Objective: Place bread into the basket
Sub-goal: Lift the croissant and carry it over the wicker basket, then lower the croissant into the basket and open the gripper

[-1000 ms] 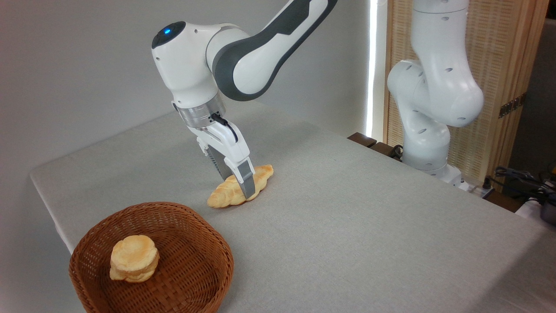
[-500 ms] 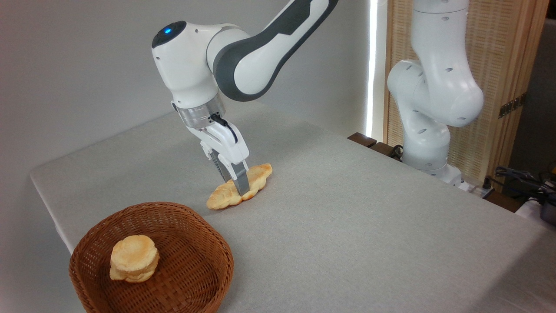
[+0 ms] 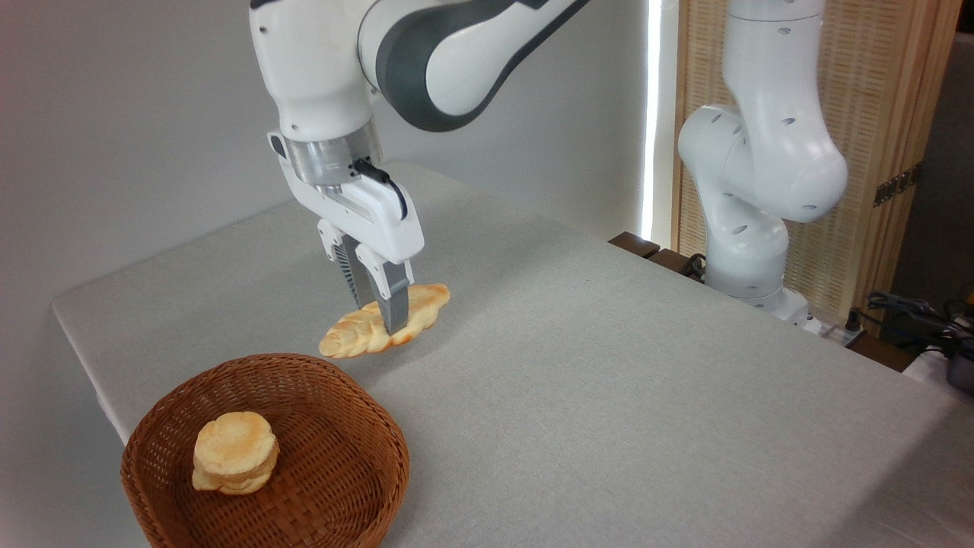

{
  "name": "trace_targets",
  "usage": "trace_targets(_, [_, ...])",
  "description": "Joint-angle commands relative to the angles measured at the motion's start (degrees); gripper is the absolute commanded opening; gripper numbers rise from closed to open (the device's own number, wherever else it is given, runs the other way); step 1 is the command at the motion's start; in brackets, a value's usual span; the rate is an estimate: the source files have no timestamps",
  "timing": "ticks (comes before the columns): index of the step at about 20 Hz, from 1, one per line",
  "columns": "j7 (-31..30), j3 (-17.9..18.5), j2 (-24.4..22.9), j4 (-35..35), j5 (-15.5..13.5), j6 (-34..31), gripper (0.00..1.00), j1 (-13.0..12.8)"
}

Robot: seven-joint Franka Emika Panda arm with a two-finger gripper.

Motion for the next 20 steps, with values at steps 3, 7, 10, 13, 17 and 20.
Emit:
trace_targets(3, [2.3, 2.3, 0.3, 2.6, -1.3, 5.3, 0.49, -0.2])
trace_targets(7, [2.3, 3.0, 0.7, 2.6, -1.3, 12.5, 0.58, -0.2])
trace_targets(10, [1.9, 4.8, 1.4, 2.7, -1.9, 16.6, 0.66, -0.1])
trace_targets(13, [1.7, 5.9, 3.3, 3.8, -4.9, 21.5, 0.87, -0.1])
trace_targets(17, [1.6, 6.7, 5.5, 4.4, -5.0, 26.5, 1.00, -0.1])
trace_targets(20, [1.6, 6.7, 6.3, 4.7, -5.2, 27.9, 1.00, -0.1])
